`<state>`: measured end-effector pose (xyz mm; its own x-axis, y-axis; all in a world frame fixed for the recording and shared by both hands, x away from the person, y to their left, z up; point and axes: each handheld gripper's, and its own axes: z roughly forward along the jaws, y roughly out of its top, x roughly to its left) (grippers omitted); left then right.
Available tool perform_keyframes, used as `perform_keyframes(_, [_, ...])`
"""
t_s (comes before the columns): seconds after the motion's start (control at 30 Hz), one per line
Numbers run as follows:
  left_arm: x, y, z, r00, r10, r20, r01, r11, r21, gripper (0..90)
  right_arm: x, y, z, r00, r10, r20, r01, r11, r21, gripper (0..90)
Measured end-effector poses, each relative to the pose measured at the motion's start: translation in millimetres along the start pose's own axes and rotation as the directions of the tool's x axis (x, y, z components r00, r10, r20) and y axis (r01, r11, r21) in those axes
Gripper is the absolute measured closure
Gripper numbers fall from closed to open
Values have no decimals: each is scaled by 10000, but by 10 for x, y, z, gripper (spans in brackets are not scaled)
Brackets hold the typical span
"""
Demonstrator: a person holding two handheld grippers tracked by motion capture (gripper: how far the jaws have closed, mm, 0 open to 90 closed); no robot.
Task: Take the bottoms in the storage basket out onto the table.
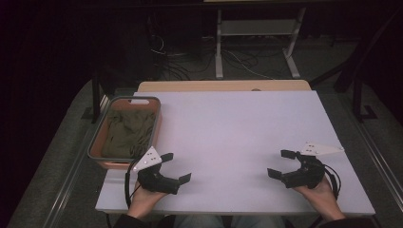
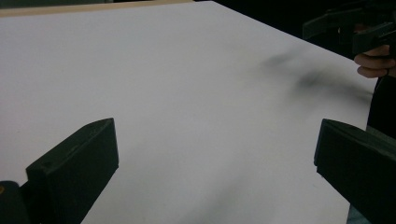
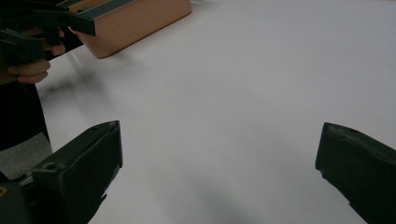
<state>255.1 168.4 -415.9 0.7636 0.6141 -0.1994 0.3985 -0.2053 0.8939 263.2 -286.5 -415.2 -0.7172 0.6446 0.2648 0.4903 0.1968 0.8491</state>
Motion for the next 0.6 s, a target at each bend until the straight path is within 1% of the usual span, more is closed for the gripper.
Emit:
perform_keyframes(0.33, [-12,-4,1,10000,39,28,-39,10000,46,0,16,-7,-11,10000,52,-15,-52,10000,58,3])
perform_keyframes(0.6, [-22,-5,4,10000,31,26,-31,10000,48,0,22,-8,-11,10000,-9,-42,10,9999,118,3])
